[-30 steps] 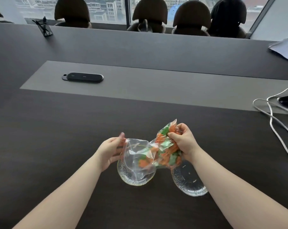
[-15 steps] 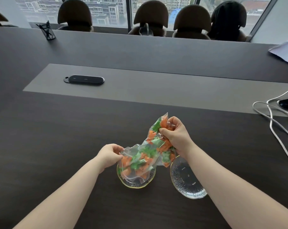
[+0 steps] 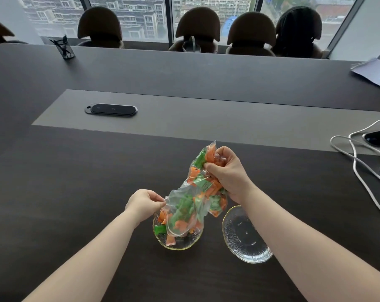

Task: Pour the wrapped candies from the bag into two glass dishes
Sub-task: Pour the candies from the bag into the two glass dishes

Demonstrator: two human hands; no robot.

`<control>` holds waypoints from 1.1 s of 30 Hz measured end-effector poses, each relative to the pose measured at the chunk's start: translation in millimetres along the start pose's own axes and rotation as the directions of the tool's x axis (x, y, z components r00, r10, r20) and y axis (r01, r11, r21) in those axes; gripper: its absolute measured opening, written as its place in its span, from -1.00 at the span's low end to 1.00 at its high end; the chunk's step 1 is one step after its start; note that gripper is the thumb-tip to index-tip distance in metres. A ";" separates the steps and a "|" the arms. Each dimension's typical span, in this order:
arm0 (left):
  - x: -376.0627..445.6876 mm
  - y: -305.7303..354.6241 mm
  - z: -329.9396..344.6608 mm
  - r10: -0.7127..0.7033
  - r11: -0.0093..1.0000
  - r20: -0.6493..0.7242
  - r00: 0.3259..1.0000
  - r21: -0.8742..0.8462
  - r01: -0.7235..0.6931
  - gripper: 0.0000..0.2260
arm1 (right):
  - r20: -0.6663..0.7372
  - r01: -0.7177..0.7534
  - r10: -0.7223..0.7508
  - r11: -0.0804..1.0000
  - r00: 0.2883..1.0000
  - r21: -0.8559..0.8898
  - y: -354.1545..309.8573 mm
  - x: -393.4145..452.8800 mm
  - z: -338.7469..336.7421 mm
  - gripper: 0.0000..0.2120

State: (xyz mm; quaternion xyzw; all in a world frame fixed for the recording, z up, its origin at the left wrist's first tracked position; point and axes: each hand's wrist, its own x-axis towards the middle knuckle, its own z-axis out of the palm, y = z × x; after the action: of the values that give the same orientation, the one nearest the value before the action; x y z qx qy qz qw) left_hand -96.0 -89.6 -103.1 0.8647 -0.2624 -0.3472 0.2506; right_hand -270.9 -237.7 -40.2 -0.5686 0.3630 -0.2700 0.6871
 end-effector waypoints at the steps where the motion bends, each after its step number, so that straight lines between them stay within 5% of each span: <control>1: -0.4 0.6 -0.8 -0.007 1.000 -0.009 1.000 -0.011 0.006 -0.94 | -0.002 0.000 0.000 1.000 1.000 0.002 -0.8 -0.2 0.0 -0.75; 33: -10.6 31.7 -18.9 0.063 0.990 -0.123 0.990 -0.118 -0.077 -0.90 | -0.268 -0.028 0.046 0.997 0.962 0.072 22.5 -0.7 -44.9 -0.78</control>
State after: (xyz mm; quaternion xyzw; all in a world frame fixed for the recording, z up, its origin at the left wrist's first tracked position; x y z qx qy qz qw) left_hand -97.7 -101.6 -66.7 0.8571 -0.2554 -0.3014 0.3306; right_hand -308.4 -258.8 -66.1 -0.4962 0.4543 -0.3442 0.6549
